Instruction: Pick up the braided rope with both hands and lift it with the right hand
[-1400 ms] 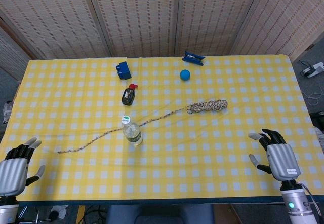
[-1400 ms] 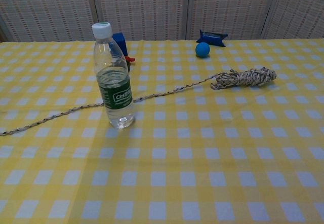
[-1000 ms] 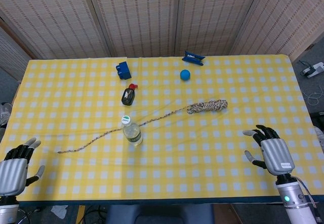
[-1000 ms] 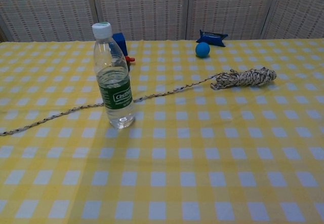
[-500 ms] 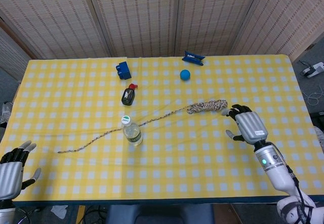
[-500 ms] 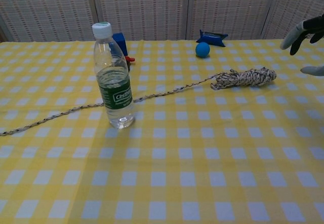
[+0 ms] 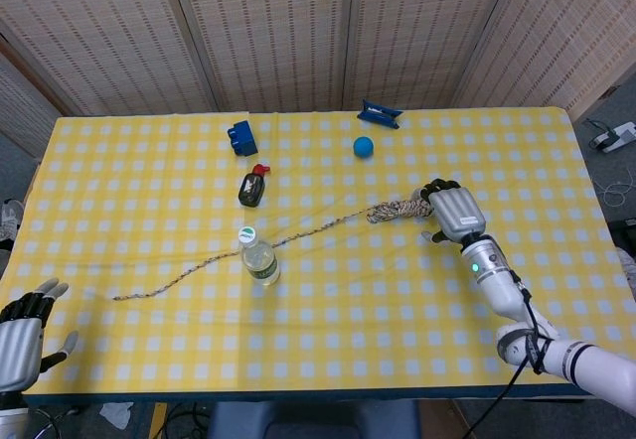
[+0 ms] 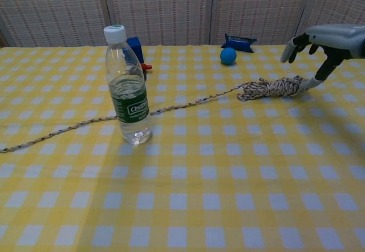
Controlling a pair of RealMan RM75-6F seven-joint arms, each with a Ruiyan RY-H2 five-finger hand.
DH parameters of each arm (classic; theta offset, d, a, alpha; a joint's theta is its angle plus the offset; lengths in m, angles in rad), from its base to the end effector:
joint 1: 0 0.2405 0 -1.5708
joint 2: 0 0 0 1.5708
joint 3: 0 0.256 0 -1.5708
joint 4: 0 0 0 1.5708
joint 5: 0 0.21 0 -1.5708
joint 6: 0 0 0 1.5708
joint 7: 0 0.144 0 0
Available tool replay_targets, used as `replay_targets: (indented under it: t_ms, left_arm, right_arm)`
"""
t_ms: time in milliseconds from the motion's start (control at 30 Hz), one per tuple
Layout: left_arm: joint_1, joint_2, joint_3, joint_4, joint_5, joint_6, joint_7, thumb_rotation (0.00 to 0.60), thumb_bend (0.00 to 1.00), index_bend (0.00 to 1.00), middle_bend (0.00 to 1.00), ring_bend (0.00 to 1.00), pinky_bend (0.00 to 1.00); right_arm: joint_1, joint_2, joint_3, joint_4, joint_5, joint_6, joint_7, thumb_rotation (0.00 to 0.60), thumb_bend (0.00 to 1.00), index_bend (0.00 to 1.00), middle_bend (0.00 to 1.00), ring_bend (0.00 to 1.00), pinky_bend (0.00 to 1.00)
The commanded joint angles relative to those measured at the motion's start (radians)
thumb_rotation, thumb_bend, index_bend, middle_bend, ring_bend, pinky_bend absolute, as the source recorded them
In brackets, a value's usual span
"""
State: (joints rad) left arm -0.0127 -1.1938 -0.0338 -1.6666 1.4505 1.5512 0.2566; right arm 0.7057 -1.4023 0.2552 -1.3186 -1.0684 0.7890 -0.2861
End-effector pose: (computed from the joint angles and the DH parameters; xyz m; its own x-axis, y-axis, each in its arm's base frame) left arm -0.3099 0.1540 0.1397 0.5088 0.0095 0.8608 0.8555 0.1057 -0.5068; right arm -0.2154 -0.3934 0.0508 0.5239 -0.2543 0.8129 -0.8500 -0.2168 0.4800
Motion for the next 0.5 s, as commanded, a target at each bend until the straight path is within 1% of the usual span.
replay_targets:
  t_ms: [33, 267, 500]
  left_arm:
    - [-0.001, -0.001, -0.001, 0.003, -0.003, -0.002, -0.002, 0.600, 0.29, 0.25, 0.17, 0.20, 0.22]
    - [-0.001, -0.004, -0.001, 0.012, -0.010, -0.011, -0.010, 0.600, 0.29, 0.25, 0.17, 0.20, 0.22]
    - [0.000, -0.007, -0.004, 0.022, -0.022, -0.018, -0.016, 0.600, 0.29, 0.25, 0.17, 0.20, 0.22]
  right_arm:
    - [0.050, -0.058, -0.009, 0.075, 0.059, -0.039, -0.056, 0.600, 0.15, 0.26, 0.25, 0.15, 0.20]
    - [0.115, -0.136, -0.030, 0.193, 0.148, -0.081, -0.150, 0.600, 0.16, 0.26, 0.23, 0.14, 0.21]
    - [0.150, -0.182, -0.036, 0.270, 0.211, -0.105, -0.181, 0.600, 0.16, 0.26, 0.23, 0.14, 0.21]
